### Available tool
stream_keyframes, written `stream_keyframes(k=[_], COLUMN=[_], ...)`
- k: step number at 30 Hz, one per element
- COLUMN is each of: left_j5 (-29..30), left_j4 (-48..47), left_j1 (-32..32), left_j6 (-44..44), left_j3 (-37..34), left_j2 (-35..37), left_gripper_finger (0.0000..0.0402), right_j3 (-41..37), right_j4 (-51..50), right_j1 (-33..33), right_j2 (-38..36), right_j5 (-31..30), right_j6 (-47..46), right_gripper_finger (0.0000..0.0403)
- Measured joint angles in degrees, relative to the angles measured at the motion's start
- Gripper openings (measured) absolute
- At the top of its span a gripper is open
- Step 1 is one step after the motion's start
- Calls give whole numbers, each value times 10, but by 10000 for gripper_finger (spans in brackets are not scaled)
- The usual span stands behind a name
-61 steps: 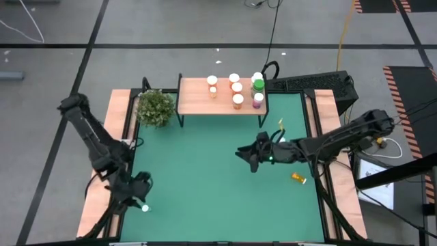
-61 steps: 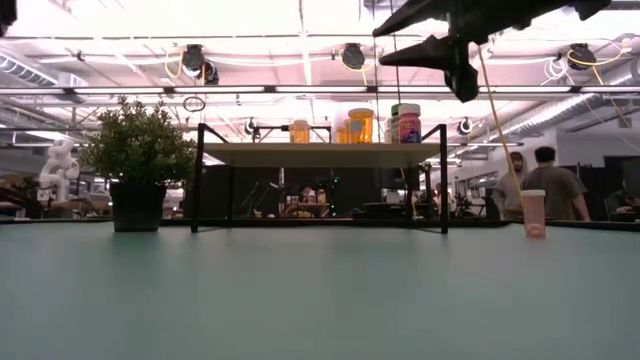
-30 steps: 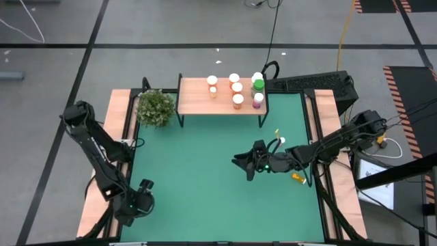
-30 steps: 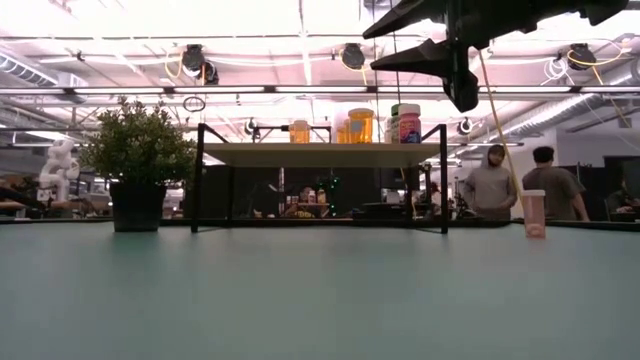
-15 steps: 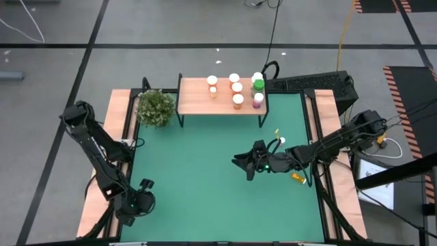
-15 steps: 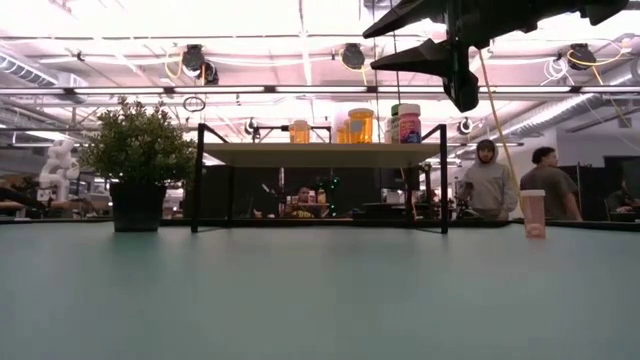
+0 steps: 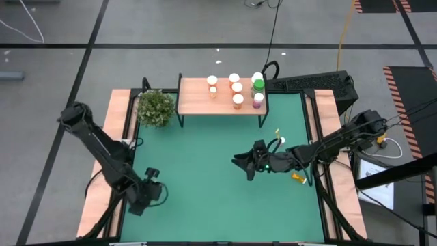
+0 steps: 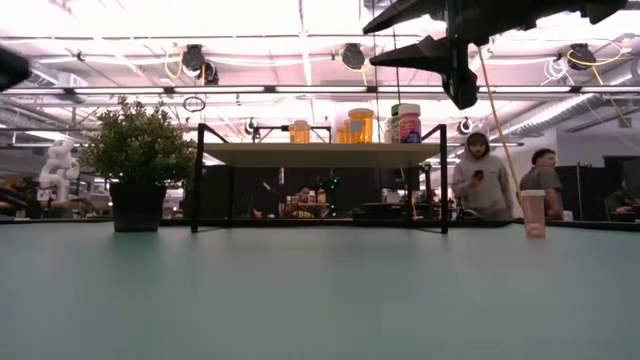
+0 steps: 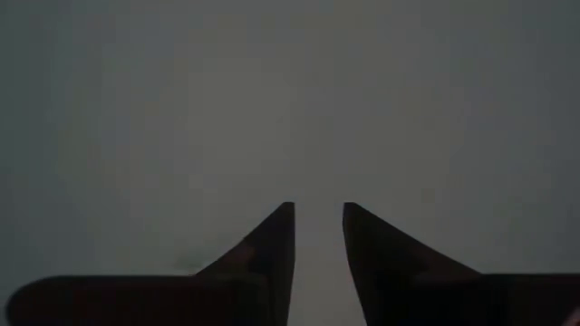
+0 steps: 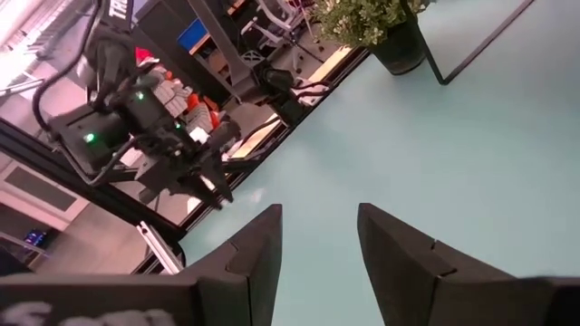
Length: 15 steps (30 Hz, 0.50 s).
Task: Pick and place medicine bottles onto shelf by color
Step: Put the transparent medicine bottle on the shelf
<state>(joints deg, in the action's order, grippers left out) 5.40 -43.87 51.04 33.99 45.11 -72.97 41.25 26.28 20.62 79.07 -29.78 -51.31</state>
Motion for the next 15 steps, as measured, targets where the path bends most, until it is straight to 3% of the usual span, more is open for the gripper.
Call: stream_keyframes(k=[10,15], left_j5=[0,2], left_j4=[-66,-108], left_j1=[-221,-331], left_j6=[-254,-298], left_j3=[100,165], left_j2=[0,0], left_gripper_finger=[92,92], right_j3=[0,0], right_j4=[-86,-155], right_j1=[1,10], right_j2=[-79,-139], right_j5=[0,-6], right_j6=[16,16], right_gripper_finger=[138,138])
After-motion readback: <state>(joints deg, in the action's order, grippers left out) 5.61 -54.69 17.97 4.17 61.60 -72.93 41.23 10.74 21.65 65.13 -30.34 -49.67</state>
